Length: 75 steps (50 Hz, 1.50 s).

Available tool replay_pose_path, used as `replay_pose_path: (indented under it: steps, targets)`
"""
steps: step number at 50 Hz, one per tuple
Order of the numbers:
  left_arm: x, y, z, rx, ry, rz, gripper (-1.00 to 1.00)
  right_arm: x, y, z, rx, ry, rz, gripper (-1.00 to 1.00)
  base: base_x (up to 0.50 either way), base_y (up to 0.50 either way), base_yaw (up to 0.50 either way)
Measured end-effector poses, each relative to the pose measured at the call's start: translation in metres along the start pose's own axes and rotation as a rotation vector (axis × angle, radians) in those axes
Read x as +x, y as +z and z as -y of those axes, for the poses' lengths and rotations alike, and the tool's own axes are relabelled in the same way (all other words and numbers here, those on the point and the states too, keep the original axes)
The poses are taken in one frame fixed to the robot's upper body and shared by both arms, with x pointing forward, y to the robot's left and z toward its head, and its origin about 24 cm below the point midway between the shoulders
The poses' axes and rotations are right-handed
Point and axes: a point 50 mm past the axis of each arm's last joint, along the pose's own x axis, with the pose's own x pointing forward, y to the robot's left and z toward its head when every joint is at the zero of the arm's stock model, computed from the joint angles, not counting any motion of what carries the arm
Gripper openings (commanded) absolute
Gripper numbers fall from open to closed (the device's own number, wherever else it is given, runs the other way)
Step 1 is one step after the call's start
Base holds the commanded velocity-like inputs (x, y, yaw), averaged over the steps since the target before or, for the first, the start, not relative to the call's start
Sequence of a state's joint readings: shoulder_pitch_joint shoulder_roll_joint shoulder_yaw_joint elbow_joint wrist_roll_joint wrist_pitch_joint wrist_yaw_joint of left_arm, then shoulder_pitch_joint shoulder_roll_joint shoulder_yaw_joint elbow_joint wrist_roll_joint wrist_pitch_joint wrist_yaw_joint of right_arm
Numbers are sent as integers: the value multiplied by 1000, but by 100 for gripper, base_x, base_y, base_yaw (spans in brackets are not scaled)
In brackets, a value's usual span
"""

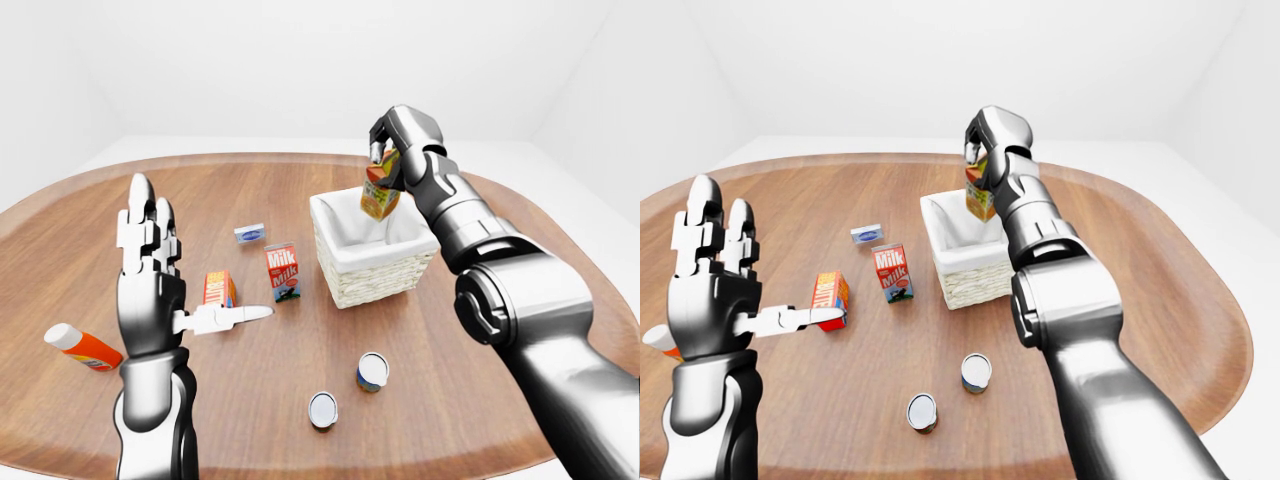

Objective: Pick up the orange juice, and put it in the basket.

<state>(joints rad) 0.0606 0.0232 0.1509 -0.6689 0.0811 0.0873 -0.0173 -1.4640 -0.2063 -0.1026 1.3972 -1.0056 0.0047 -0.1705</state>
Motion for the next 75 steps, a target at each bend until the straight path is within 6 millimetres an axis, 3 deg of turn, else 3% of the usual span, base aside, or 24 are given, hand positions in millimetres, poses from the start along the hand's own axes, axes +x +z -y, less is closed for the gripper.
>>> replay_pose_path:
  steps: [19, 58, 75]
  targets:
    - [-3, 11, 2, -3, 2, 41, 100, -3, -6, -10, -10, -27, -18, -100, 0, 0, 0]
    - [-1, 9, 1, -7, 4, 37, 100, -11, -12, -34, 22, -32, -32, -100, 0, 0, 0]
    - [4, -8, -1, -7, 3, -27, 100, -14, -17, -43, 34, -34, -42, -100, 0, 0, 0]
